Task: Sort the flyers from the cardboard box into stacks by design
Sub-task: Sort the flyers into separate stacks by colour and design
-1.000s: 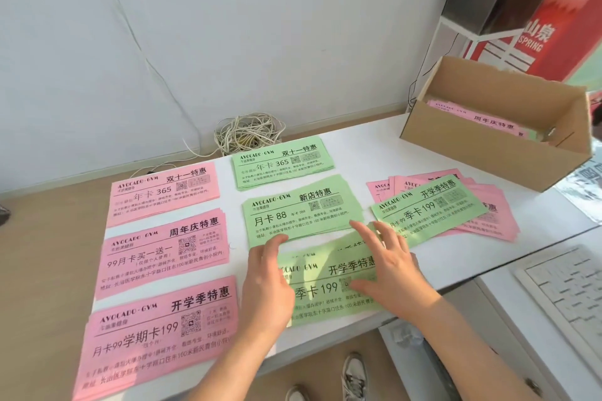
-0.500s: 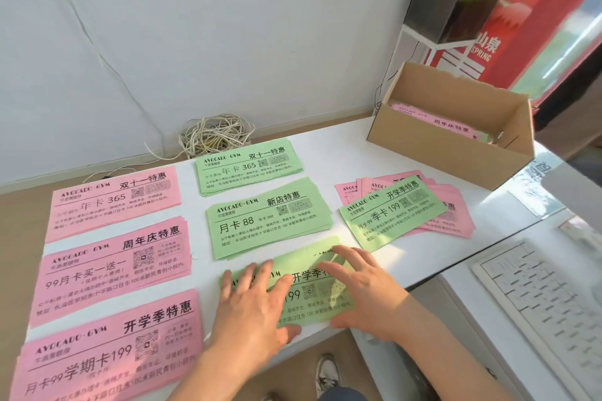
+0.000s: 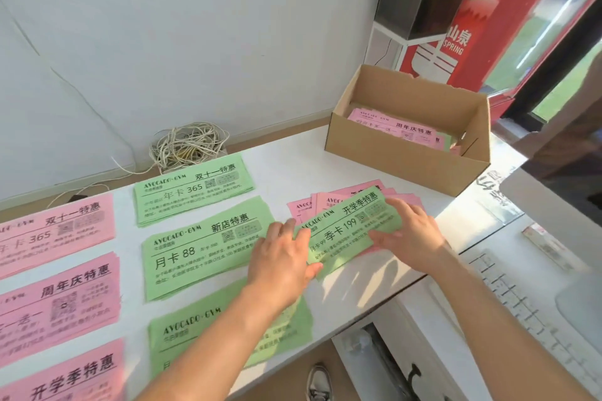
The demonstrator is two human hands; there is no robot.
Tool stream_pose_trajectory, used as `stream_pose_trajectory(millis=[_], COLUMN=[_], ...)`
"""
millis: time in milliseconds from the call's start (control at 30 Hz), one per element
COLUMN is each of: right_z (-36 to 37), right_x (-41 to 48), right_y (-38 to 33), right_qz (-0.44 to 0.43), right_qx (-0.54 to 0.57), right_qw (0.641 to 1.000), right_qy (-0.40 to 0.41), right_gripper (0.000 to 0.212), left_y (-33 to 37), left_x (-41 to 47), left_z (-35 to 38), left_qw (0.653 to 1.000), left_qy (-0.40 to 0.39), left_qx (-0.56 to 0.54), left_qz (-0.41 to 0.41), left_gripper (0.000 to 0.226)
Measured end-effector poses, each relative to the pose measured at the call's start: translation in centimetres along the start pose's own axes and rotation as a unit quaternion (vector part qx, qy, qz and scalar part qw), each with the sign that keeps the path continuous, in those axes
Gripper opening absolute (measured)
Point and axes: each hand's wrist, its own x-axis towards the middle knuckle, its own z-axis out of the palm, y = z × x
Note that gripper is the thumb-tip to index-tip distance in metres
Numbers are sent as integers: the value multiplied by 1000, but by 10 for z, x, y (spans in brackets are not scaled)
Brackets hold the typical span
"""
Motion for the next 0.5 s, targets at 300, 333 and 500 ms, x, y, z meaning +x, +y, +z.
stream_pose_trajectory(millis=[300, 333, 500], right_z=[-4, -4, -7], right_x=[47, 50, 63], right_y=[16, 17, 21], right_qz=[3, 2, -32], right_qx=[45, 74, 125], right_qw=[999, 997, 992], right_qy=[14, 16, 18], right_gripper=[83, 83, 71], left_y=[16, 17, 25], left_x=[47, 49, 49], left_z=[9, 8, 8], left_qw=[995, 993, 994], left_qy=[-47, -52, -23], left_qx=[17, 14, 16], left_qz=[-92, -102, -110], left_gripper=[98, 98, 69])
